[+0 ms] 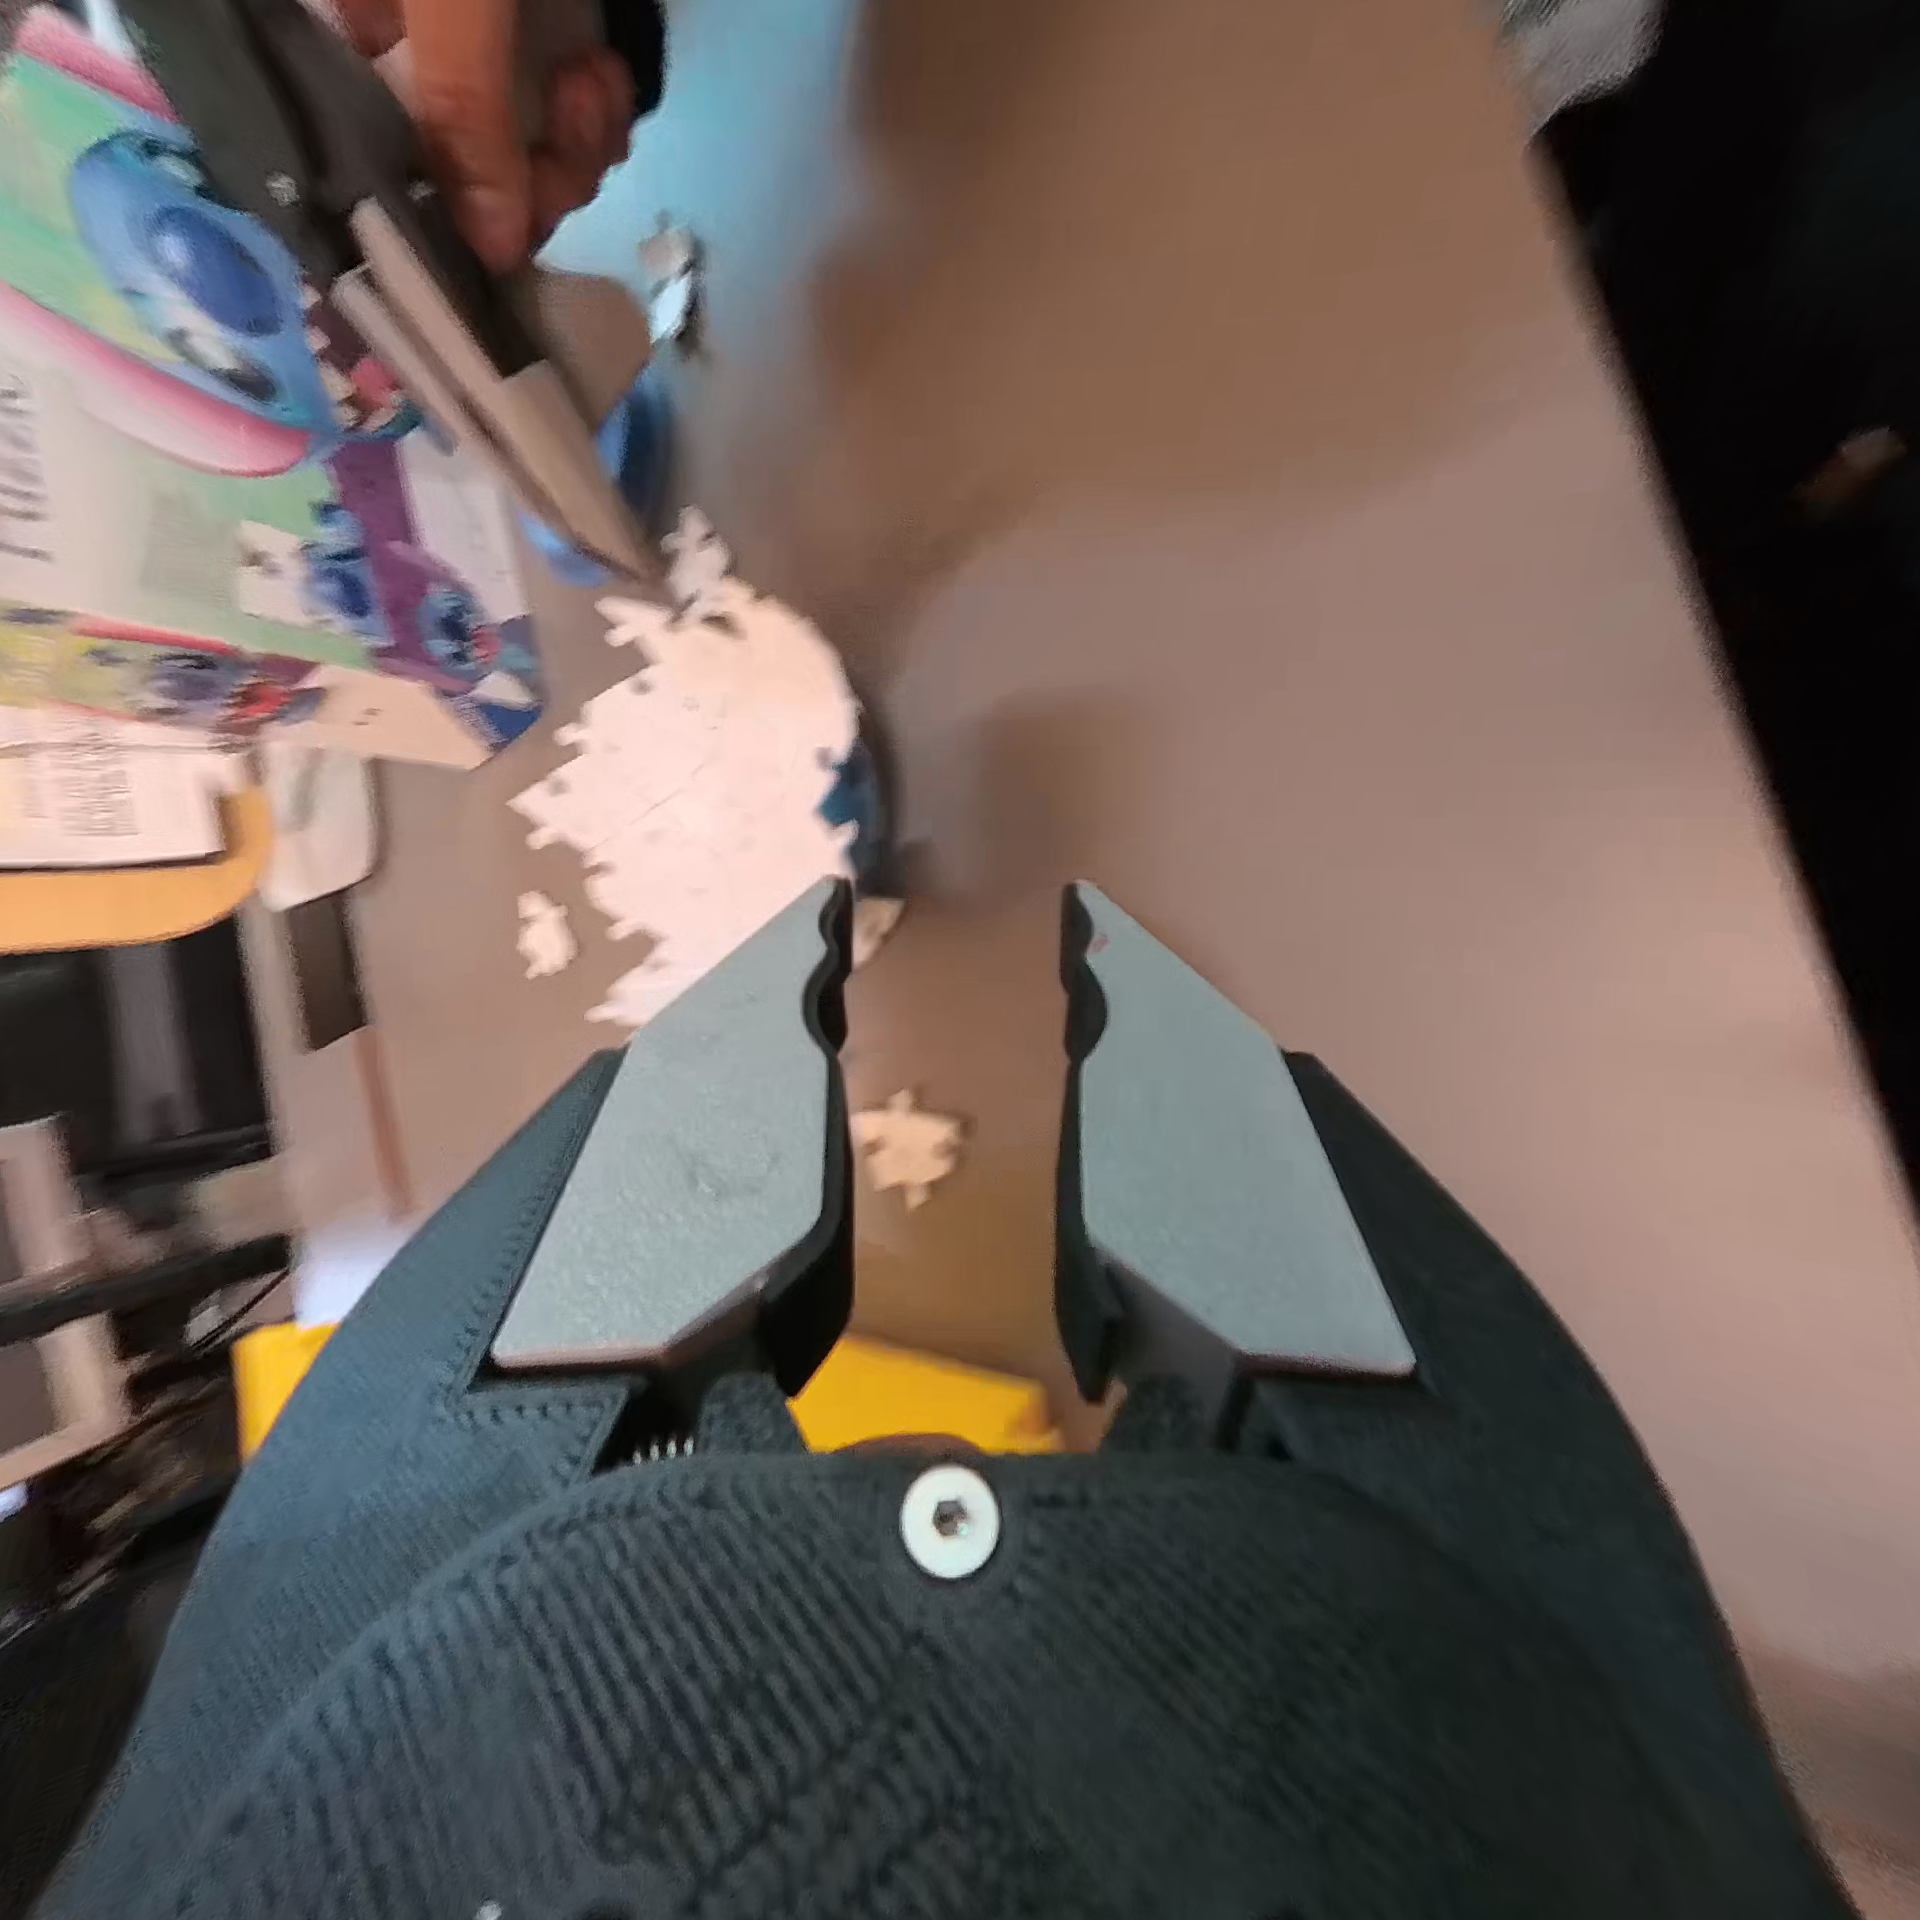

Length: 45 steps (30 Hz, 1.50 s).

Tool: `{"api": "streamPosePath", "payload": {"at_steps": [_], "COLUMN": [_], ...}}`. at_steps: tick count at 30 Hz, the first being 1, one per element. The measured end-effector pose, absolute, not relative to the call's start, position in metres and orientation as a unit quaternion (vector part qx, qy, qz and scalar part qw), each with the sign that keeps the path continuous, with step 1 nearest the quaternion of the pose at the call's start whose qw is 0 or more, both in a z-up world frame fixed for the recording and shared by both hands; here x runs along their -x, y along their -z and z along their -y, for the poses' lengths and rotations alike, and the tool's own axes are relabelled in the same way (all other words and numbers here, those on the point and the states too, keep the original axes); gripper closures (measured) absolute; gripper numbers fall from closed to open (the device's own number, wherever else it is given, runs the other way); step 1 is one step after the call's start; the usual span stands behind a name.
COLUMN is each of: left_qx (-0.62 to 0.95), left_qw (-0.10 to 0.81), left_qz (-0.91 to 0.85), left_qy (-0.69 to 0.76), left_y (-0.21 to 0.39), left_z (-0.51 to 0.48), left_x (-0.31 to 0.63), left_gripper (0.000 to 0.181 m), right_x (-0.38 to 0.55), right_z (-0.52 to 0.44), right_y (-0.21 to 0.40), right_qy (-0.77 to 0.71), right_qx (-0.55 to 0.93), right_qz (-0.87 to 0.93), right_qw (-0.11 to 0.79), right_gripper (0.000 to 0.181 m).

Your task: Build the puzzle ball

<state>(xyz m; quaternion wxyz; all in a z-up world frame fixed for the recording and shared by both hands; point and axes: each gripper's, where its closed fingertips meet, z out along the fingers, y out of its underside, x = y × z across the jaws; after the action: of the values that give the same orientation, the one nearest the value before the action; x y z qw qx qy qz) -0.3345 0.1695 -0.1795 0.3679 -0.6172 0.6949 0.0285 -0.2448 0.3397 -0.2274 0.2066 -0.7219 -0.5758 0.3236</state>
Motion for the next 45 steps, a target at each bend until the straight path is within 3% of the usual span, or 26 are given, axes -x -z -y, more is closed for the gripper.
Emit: {"api": "streamPosePath", "payload": {"at_steps": [6,14,32,34,38,39,42,45], "left_qx": [0.636,0.649,0.845,0.852,0.868,0.872,0.888,0.897], "left_qw": [0.377,0.464,0.454,0.456,0.433,0.428,0.402,0.385], "left_qz": [-0.672,-0.59,-0.282,-0.257,-0.241,-0.237,-0.22,-0.213], "left_qy": [0.043,0.127,-0.001,0.017,-0.017,-0.038,-0.047,-0.025], "left_y": [0.209,0.202,0.227,0.223,0.229,0.231,0.239,0.241], "left_z": [-0.157,-0.145,-0.215,-0.219,-0.228,-0.231,-0.234,-0.234], "left_x": [0.326,0.315,0.408,0.408,0.412,0.416,0.416,0.407], "left_gripper": [0.142,0.139,0.135,0.152,0.154,0.152,0.126,0.119], "right_x": [0.253,0.26,0.256,0.256,0.256,0.256,0.256,0.257], "right_z": [-0.339,-0.34,-0.33,-0.329,-0.327,-0.326,-0.323,-0.32], "right_y": [0.215,0.203,0.189,0.189,0.19,0.19,0.188,0.185], "right_qy": [-0.37,-0.356,-0.35,-0.349,-0.347,-0.348,-0.348,-0.352], "right_qx": [0.706,0.676,0.659,0.658,0.657,0.656,0.653,0.648], "right_qz": [0.563,0.583,0.592,0.593,0.597,0.598,0.6,0.603], "right_qw": [0.22,0.278,0.305,0.306,0.302,0.302,0.303,0.304], "right_gripper": [0.171,0.169,0.167,0.167,0.167,0.167,0.166,0.166]}}
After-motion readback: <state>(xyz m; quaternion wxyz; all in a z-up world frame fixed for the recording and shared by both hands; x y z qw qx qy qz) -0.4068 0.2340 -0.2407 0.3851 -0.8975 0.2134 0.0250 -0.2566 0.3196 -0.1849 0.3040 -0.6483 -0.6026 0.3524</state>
